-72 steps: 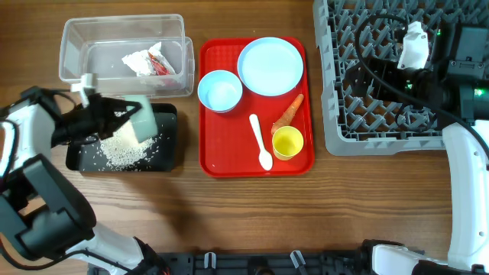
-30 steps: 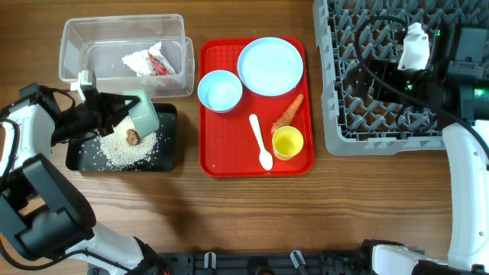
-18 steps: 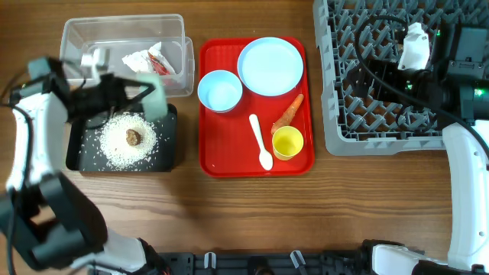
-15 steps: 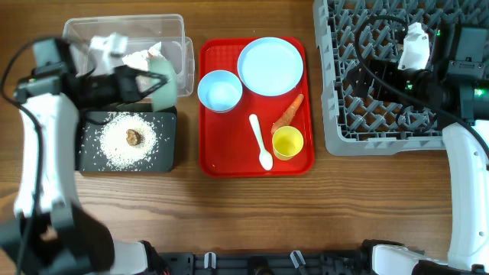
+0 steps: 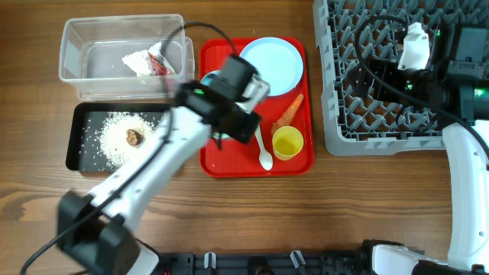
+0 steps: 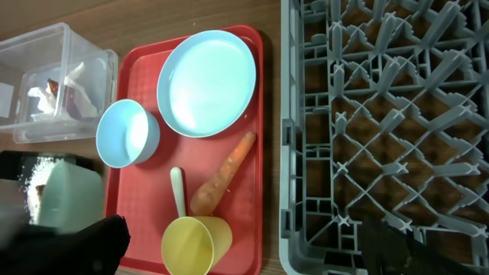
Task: Sort waste into correct bins and load items into the dishwasher rack
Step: 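Carry the empty green bowl back and set it on the red tray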
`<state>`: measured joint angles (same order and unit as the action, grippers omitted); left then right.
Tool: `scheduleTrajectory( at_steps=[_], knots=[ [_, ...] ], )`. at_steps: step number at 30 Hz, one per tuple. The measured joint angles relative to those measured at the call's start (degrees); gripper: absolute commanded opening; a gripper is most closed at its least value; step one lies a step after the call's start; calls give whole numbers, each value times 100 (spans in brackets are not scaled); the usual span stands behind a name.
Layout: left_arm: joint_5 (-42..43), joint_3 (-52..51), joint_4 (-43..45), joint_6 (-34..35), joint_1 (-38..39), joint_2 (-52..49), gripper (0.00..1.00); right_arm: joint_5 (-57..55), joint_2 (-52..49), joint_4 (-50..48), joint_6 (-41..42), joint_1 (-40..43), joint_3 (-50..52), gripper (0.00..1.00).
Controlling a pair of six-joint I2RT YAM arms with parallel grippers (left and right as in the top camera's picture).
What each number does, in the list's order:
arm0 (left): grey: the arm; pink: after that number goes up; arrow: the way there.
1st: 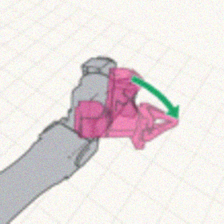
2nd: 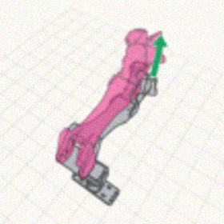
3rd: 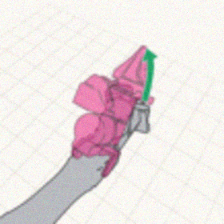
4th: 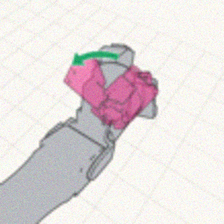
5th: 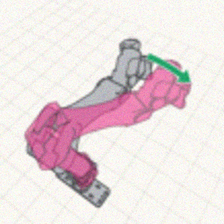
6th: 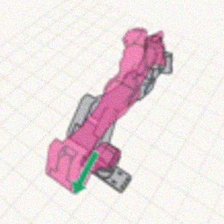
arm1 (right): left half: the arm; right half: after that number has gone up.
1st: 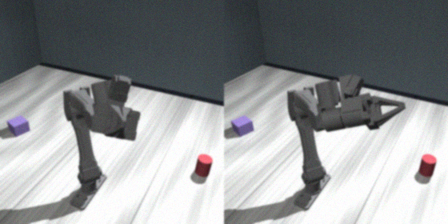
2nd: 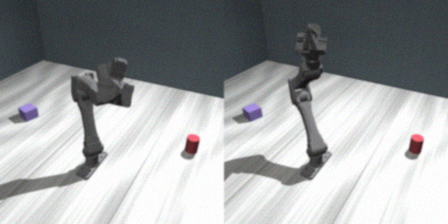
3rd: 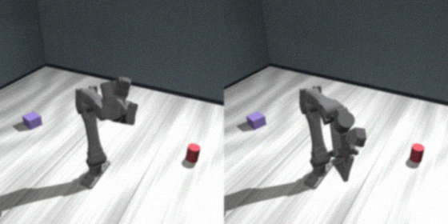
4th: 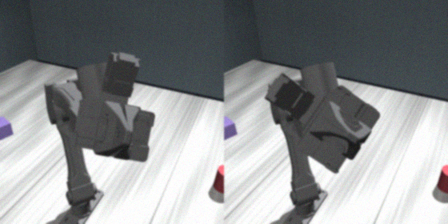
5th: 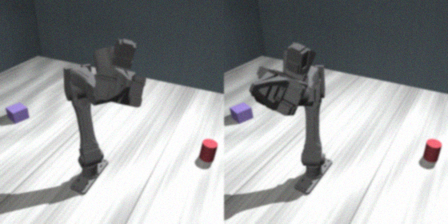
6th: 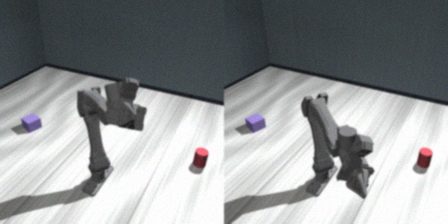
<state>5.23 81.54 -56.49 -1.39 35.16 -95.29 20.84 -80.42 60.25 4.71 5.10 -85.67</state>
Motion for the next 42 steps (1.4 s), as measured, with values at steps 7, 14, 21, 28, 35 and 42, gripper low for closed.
scheduleTrajectory(
  at_steps=[7,14,21,28,35,42],
  knots=[
    [-796,-4,-118,529,284,-772,4,0,0,7,0,0,0,100],
    [-885,-4,-20,820,284,-1327,4,0,0,0,-2,0,0,100],
    [-813,-4,-9,863,284,-1397,6,0,0,-2,-2,0,0,100],
    [-772,-4,-116,1032,284,-1397,17,0,0,0,-2,0,0,100],
    [-748,-4,-131,1169,284,-1397,51,0,0,2,-2,0,0,100],
    [-730,-2,68,1204,282,-1397,60,0,0,0,-2,0,0,100]
  ],
)
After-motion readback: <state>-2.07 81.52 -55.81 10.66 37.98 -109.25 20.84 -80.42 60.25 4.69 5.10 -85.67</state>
